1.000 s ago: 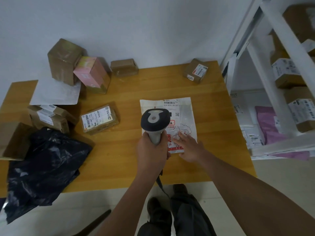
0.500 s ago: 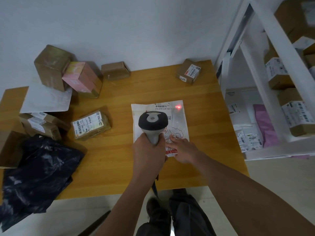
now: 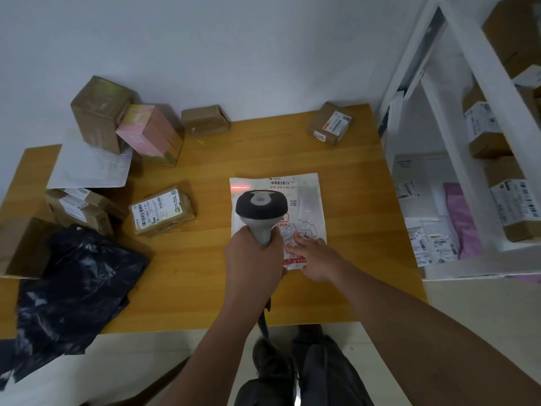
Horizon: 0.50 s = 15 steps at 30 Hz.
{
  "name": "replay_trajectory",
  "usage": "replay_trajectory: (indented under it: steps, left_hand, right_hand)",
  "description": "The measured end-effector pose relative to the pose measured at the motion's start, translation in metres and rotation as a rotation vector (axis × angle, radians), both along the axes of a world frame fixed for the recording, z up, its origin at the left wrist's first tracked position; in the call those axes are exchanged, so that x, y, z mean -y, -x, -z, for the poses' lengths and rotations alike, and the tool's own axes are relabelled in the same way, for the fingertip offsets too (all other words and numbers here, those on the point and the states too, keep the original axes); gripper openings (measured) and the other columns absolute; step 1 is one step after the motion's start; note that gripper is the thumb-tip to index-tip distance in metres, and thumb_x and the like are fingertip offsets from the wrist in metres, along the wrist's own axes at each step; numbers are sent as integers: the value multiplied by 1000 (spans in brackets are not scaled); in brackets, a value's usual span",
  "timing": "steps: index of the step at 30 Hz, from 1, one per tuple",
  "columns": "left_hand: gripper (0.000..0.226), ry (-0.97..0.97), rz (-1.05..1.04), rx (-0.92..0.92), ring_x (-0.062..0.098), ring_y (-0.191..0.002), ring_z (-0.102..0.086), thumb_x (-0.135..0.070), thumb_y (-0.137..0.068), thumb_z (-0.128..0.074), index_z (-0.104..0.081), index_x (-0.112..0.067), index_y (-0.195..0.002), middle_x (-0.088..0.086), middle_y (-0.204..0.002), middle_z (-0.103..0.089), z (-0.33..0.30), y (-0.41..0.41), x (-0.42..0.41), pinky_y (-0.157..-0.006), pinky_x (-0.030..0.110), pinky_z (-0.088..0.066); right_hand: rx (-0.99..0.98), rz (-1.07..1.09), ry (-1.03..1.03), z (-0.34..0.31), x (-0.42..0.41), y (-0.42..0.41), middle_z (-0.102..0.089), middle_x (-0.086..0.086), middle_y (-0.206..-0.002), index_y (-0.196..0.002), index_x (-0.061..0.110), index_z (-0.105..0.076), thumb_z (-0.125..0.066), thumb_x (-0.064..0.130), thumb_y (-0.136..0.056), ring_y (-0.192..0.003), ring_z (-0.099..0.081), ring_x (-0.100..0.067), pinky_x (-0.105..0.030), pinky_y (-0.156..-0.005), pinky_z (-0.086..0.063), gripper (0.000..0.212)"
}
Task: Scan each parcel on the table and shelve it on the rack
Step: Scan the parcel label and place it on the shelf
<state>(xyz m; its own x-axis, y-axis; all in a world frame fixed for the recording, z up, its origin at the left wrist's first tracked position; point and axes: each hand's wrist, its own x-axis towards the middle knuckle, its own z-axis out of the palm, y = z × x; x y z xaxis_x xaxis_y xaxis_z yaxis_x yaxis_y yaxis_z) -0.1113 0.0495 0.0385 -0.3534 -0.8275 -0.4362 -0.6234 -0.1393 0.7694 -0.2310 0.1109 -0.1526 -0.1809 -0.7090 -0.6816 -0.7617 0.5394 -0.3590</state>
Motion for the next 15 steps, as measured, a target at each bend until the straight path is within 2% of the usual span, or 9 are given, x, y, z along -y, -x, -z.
replay_trajectory:
  steps: [5, 12, 15]
  left_hand:
    - [24, 54, 3, 9, 37, -63, -66, -20, -94, -60, -57, -1, -80, 24, -71, -65, -6, -4, -3, -59, 51, -57]
    - [26, 49, -6, 7, 30, -57, -64, -20, -94, -59, -57, 1, -78, 26, -72, -65, -8, -2, -4, -59, 50, -57]
    - [28, 12, -16, 8, 23, -50, -62, -20, -95, -59, -57, 4, -80, 28, -73, -65, -6, -1, -6, -54, 41, -58]
  right_hand:
    - [2, -1, -5, -2, -1, -1, 11, 9, -163, -152, 48, -10, -54, 7, -93, -150, 3, -32, -56, -118, -19, 84]
    - [7, 1, -8, -4, -2, -2, 10, 9, -163, -152, 47, -11, -54, 5, -93, -150, 4, -32, -56, -118, -19, 84]
    - [4, -8, -11, -6, -2, -1, 10, 9, -163, -152, 46, -11, -54, 5, -93, -150, 3, -32, -56, -118, -20, 84]
